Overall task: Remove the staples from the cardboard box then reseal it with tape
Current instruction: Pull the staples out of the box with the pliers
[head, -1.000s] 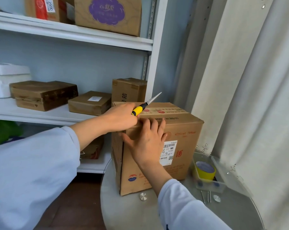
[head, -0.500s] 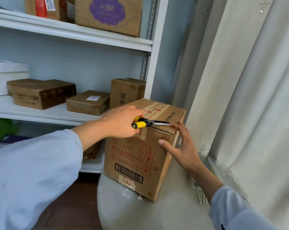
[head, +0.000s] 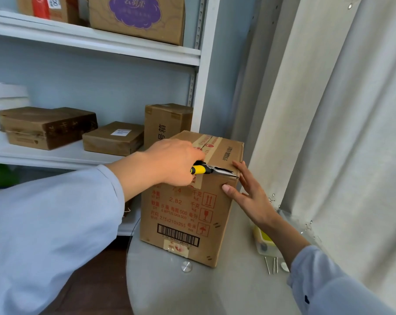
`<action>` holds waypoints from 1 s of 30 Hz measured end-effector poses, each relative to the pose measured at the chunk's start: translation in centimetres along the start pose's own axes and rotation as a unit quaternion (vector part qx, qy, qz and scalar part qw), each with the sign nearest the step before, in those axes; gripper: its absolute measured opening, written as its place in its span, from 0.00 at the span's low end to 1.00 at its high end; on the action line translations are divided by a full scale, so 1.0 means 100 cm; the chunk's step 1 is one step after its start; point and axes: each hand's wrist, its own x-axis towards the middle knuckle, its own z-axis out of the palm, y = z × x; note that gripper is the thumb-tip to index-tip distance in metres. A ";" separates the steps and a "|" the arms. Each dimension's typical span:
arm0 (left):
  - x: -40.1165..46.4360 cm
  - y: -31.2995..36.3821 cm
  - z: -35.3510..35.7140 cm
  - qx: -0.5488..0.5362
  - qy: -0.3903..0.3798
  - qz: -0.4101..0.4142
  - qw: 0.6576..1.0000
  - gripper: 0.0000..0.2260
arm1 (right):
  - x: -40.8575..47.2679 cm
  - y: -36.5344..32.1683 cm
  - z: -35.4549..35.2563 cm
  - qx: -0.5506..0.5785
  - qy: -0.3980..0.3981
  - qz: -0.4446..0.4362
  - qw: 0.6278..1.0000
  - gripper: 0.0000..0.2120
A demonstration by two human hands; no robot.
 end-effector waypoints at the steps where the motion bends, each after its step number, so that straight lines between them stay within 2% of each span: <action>1: 0.000 0.003 -0.002 0.009 -0.001 -0.005 1.000 0.14 | 0.000 0.000 0.000 0.001 0.002 -0.002 1.000 0.27; 9: -0.004 0.012 -0.008 0.032 -0.046 -0.034 0.998 0.16 | 0.000 -0.001 0.000 0.015 0.004 0.005 1.000 0.27; 13: -0.008 0.013 -0.007 0.051 -0.016 -0.033 0.998 0.17 | -0.001 -0.001 0.001 0.019 0.006 0.012 1.000 0.27; 21: -0.024 0.035 0.016 0.019 0.030 -0.110 0.993 0.19 | -0.002 -0.003 0.003 0.038 0.013 0.007 0.999 0.25; 25: -0.026 0.046 0.021 0.007 0.029 -0.142 0.989 0.21 | -0.002 -0.001 0.004 0.037 0.018 0.006 0.999 0.25; 30: -0.031 0.066 0.031 -0.023 0.026 -0.171 0.985 0.18 | -0.002 -0.003 0.004 0.048 0.028 0.003 0.998 0.25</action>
